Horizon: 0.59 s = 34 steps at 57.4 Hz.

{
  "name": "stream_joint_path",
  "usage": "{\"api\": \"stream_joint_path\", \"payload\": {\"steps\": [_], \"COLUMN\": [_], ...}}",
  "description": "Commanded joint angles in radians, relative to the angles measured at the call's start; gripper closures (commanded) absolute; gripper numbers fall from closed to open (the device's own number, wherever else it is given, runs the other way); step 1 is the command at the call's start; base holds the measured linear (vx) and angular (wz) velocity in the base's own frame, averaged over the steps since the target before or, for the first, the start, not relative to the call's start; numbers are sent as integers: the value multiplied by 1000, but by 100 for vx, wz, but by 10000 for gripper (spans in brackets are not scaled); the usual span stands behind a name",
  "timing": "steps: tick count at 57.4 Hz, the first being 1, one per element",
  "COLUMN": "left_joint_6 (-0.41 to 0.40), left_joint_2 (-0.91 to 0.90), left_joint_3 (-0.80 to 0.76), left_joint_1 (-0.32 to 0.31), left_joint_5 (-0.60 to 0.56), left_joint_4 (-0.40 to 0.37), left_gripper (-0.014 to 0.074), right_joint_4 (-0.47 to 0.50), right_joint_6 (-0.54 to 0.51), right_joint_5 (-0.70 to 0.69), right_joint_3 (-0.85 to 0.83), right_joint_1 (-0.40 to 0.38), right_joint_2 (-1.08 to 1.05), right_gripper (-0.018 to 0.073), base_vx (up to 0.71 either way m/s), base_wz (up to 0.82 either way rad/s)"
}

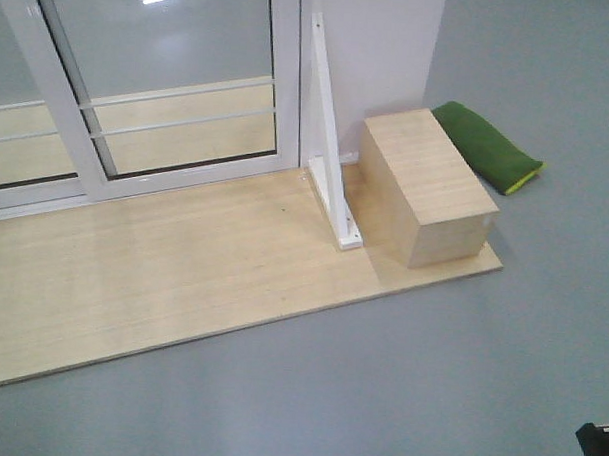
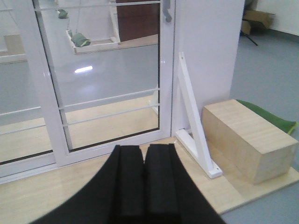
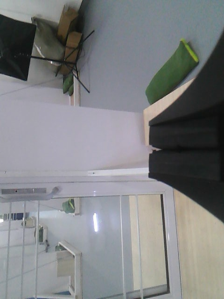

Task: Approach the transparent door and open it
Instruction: 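Drive up to the white-framed glass door on the wooden platform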

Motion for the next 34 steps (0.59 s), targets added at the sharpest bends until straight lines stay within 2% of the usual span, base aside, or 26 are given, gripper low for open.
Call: {"api": "stream_joint_path", "payload": {"steps": [1,34], "left_joint_6": [-4,-4], "left_joint_2": [-15,-15], "left_joint_3": [10,10], "left_joint_1": [1,1], "left_joint_5": [-79,-79], "left_joint_4": [-10,-10], "left_gripper": [594,594], "right_joint_4": [-7,-7], "right_joint_6": [-4,-4], "right_joint_5": [-84,-84], "right_joint_3": [4,4], "right_joint_1": [-3,-3], "right_joint_2": [-15,-15], "right_gripper": [564,564], "base_vx": [54,51], "base_wz": [37,35]}}
